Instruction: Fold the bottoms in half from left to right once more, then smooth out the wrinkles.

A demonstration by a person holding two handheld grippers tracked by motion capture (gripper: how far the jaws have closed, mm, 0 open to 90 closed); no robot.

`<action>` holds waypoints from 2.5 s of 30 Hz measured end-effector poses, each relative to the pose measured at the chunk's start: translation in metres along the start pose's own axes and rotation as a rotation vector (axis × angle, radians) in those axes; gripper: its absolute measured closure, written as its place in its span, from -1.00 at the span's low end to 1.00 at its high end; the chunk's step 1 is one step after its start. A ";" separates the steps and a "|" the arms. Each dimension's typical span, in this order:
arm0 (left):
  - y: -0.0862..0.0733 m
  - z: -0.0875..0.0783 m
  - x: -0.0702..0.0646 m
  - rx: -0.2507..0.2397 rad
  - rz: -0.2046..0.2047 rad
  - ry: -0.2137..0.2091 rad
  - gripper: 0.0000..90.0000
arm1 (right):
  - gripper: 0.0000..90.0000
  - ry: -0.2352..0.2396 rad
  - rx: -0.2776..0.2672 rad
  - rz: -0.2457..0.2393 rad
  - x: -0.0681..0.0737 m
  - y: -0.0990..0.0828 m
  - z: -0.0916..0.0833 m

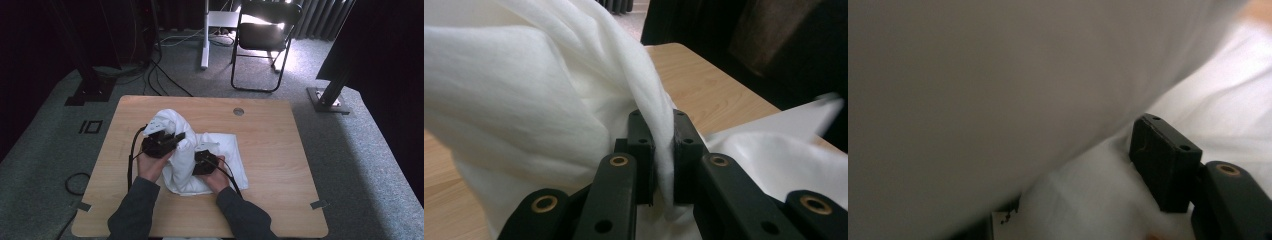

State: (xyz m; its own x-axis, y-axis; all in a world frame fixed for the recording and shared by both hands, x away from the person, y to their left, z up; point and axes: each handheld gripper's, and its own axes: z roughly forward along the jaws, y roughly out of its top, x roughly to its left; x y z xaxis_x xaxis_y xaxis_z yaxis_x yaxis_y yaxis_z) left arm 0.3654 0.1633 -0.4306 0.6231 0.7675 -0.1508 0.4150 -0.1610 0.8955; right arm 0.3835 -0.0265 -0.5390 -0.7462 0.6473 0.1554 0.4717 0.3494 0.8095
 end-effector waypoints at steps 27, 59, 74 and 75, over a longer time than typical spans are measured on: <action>-0.053 0.110 -0.062 0.241 0.137 -0.159 0.84 | -0.26 -0.259 -0.119 0.124 -0.091 -0.054 -0.130; -0.044 0.082 -0.007 0.303 0.094 -0.053 0.37 | 0.77 -0.236 -0.010 0.168 -0.116 -0.019 -0.075; -0.052 0.085 -0.015 0.275 0.061 0.017 0.37 | -0.10 -0.244 -0.153 0.059 -0.068 -0.017 -0.144; -0.052 0.084 -0.016 0.274 0.061 0.023 0.37 | -0.10 -0.213 -0.156 0.040 -0.061 -0.019 -0.146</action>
State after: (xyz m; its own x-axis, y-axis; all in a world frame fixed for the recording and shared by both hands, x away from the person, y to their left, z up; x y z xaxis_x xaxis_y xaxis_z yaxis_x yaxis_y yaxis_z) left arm 0.3898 0.1068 -0.5097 0.6384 0.7647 -0.0877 0.5427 -0.3664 0.7558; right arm 0.3513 -0.1711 -0.4809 -0.6050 0.7922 0.0804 0.4088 0.2224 0.8851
